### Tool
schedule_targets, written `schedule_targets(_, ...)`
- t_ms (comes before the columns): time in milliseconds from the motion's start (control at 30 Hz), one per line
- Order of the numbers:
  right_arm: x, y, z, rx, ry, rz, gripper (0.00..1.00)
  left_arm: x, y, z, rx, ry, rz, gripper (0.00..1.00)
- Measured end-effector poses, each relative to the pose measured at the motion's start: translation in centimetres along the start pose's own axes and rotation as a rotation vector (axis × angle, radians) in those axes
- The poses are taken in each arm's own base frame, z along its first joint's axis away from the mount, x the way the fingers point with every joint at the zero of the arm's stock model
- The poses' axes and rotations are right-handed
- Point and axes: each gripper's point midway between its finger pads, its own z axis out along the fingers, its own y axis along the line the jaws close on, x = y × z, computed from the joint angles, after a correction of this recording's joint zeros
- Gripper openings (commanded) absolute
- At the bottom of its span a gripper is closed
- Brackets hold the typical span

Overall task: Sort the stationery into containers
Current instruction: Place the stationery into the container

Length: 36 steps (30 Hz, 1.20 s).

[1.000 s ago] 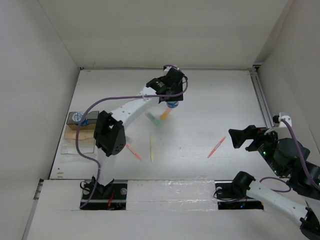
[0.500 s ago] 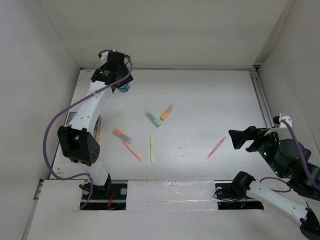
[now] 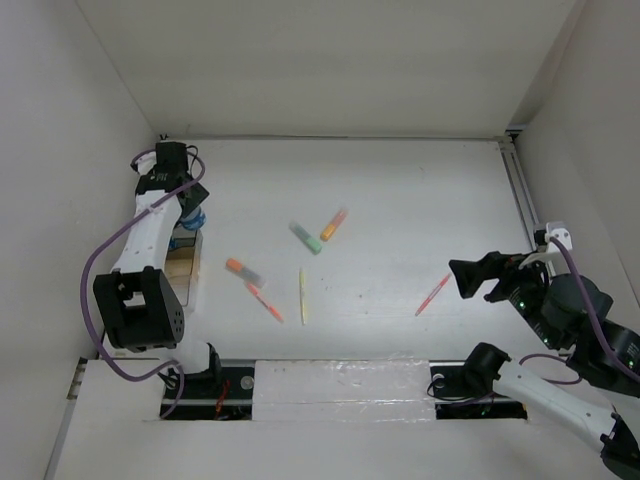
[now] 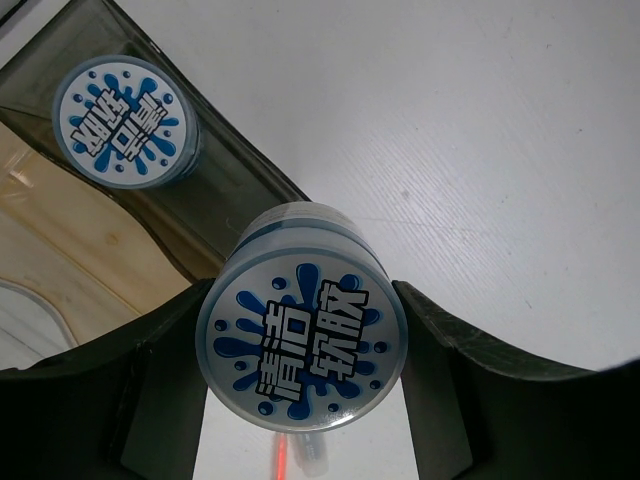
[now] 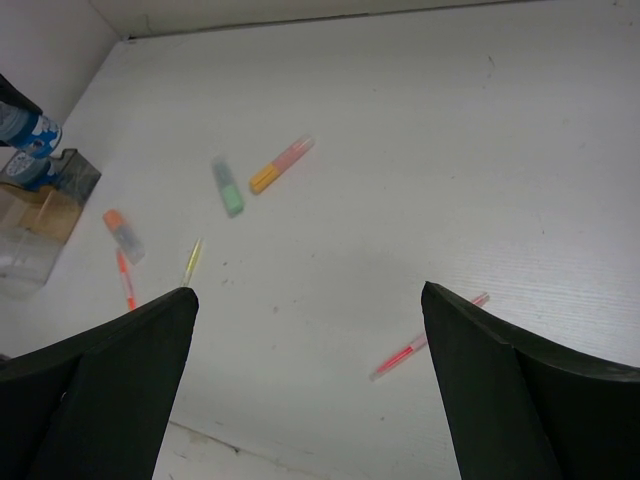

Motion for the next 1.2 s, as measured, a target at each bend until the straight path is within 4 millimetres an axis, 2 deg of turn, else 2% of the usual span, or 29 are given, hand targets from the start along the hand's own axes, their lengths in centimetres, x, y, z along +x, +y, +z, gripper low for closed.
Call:
schedule_targets(100,-0.1,0.0,0.0,-0.003,-0.004,0.0,1.0,0.1,-0.2,0.0,0.001,0.001,-0.004,0.0)
schedule_targets(267,-0.2,-0.1,-0.3,-0.011,-0.016,0.006,1.0,0.5,0.3,1.3,-0.025,0.029,-0.009,0.0)
schedule_targets(500,-0.3,-0.1,-0.9,-0.032,-0.031,0.014,1.0,-0.2,2.1,2.6,-0.044,0.06,-0.051,0.0)
schedule_targets(800,-0.4,0.5,-1.2,-0.078,-0.038,-0.001,1.0,1.1,1.9,3.9,-0.055,0.112,-0.03,0.0)
schedule_targets(1200,-0.2,1.3,-1.2,-0.129,-0.038,-0.02,1.0,0.5,2.8,4.1,-0.109,0.085,-0.038,0.0)
